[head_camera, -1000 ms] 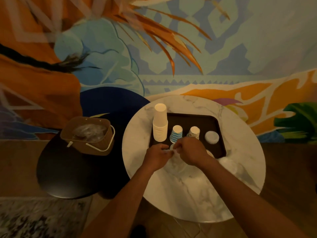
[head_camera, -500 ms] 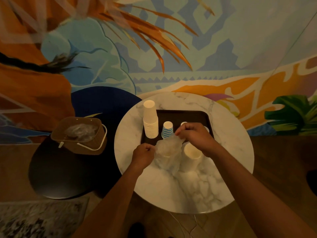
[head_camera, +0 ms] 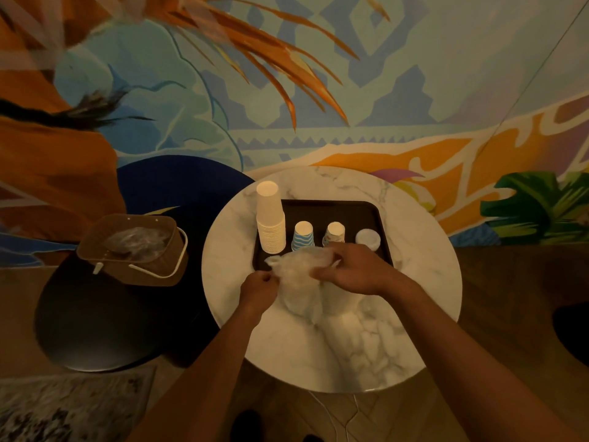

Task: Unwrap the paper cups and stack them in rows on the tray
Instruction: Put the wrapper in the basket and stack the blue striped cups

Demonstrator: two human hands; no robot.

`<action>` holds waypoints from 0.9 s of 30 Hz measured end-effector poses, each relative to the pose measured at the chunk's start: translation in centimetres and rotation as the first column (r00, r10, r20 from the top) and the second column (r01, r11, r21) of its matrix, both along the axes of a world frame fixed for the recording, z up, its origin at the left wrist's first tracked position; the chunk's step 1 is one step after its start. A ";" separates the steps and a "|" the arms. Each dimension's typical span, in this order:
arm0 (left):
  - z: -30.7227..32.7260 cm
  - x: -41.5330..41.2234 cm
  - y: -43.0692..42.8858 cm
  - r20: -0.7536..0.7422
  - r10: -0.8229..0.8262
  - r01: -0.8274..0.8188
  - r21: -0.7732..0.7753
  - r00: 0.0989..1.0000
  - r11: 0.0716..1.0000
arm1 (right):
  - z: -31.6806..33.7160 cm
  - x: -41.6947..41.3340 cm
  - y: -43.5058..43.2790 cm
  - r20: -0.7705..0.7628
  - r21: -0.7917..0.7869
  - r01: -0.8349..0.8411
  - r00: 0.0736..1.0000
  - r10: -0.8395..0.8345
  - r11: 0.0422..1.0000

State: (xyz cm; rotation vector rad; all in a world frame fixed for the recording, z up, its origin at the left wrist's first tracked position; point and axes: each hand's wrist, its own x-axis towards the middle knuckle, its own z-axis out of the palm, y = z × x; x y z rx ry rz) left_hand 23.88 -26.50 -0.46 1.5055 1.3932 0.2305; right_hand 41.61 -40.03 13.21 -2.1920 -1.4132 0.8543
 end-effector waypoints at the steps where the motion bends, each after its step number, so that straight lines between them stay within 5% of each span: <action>1: 0.5 0.2 0.1 0.032 0.016 -0.015 -0.012 0.999 1.000 | 0.2 -0.4 0.3 -0.066 0.037 0.039 0.997 -0.037 0.999; 3: 1.6 0.7 0.0 0.076 0.019 -0.018 -0.021 0.997 1.000 | -0.1 -1.0 1.2 -0.120 0.102 0.113 0.988 -0.100 0.988; 7: 3.0 1.1 -0.2 0.102 -0.003 0.001 0.020 0.995 1.000 | -1.5 -1.3 2.2 0.095 0.259 0.089 0.989 -0.117 0.962; 10: 3.5 1.1 -0.5 0.177 -0.040 0.040 0.003 0.983 0.999 | -0.8 -1.3 1.9 0.120 0.311 -0.001 0.992 -0.039 0.950; 14: 3.5 1.1 -0.6 0.249 -0.009 0.020 -0.042 0.968 0.999 | 0.6 -1.7 2.0 0.111 0.099 -0.216 0.973 0.204 0.971; 19: 2.7 1.5 -0.4 0.284 0.121 -0.112 -0.047 0.951 0.993 | -0.5 -2.0 2.0 0.235 -0.160 -0.186 0.947 0.221 0.969; 27: 0.4 2.5 -0.4 0.097 0.031 -0.044 0.134 0.995 0.990 | -0.9 -3.0 2.2 0.438 -0.219 -0.149 0.868 0.234 0.964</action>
